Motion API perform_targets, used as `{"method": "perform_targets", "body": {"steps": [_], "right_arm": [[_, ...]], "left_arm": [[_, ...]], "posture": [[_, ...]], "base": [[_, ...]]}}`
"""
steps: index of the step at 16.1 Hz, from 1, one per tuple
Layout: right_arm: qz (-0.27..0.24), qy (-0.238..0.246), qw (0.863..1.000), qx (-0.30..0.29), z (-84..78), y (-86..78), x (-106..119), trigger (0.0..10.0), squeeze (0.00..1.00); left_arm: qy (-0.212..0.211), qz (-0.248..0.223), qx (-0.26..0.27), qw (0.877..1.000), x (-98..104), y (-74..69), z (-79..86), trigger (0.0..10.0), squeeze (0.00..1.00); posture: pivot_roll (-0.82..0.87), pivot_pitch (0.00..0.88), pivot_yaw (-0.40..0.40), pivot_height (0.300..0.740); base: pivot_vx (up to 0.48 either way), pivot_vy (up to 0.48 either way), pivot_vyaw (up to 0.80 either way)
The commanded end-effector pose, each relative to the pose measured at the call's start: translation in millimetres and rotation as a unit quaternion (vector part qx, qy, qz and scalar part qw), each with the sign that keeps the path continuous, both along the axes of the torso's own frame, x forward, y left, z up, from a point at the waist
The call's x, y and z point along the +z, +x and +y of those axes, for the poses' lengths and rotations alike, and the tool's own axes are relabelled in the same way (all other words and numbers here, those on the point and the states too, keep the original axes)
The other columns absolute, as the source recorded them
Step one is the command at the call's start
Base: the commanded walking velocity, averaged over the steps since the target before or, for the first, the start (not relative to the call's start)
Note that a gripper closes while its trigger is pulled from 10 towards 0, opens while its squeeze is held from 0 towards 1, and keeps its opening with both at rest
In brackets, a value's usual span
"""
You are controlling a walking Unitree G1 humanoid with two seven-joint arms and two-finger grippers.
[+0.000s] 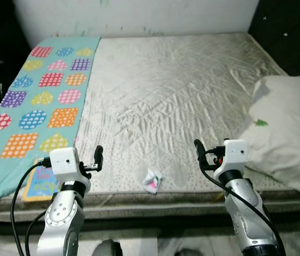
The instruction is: Clean up the room
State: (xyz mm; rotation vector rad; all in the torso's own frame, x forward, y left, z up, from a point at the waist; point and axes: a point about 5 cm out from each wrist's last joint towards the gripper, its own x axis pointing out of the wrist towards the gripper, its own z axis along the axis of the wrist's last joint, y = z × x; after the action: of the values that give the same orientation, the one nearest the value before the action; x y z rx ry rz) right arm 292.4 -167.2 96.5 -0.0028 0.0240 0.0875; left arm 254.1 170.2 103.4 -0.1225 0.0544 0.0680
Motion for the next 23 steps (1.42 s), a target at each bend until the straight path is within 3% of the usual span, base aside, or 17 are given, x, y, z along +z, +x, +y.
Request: {"method": "perform_targets", "body": {"steps": [1,11,14,23], "right_arm": [[0.006,0.001,1.000,0.006,2.0,-1.2,-1.6,10.0,0.00],[0.009,-0.002,0.999,0.031,7.4,-1.8,-2.2,10.0,0.00],[0.009,-0.004,0.999,0.036,8.2,-1.9,-2.1,10.0,0.00],[0.021,-0.026,0.998,0.047,11.9,0.0,-1.6,10.0,0.00]], "left_arm": [[0.011,-0.005,0.008,1.000,1.3,-0.8,5.3,10.0,0.00],[-0.006,0.001,0.024,1.000,-0.7,-2.3,10.4,10.0,0.00],[-0.006,0.003,0.029,1.000,-1.1,-2.9,11.3,10.0,0.00],[-0.017,-0.008,0.014,1.000,4.7,-3.5,8.8,10.0,0.00]], "posture": [[-0.14,0.130,0.036,0.640],[-0.14,0.128,0.031,0.640],[-0.14,0.128,0.029,0.601],[-0.14,0.172,0.020,0.601]], "base": [[0.000,0.000,0.00],[0.000,0.000,0.00],[0.000,0.000,0.00],[0.029,0.000,0.00]]}}
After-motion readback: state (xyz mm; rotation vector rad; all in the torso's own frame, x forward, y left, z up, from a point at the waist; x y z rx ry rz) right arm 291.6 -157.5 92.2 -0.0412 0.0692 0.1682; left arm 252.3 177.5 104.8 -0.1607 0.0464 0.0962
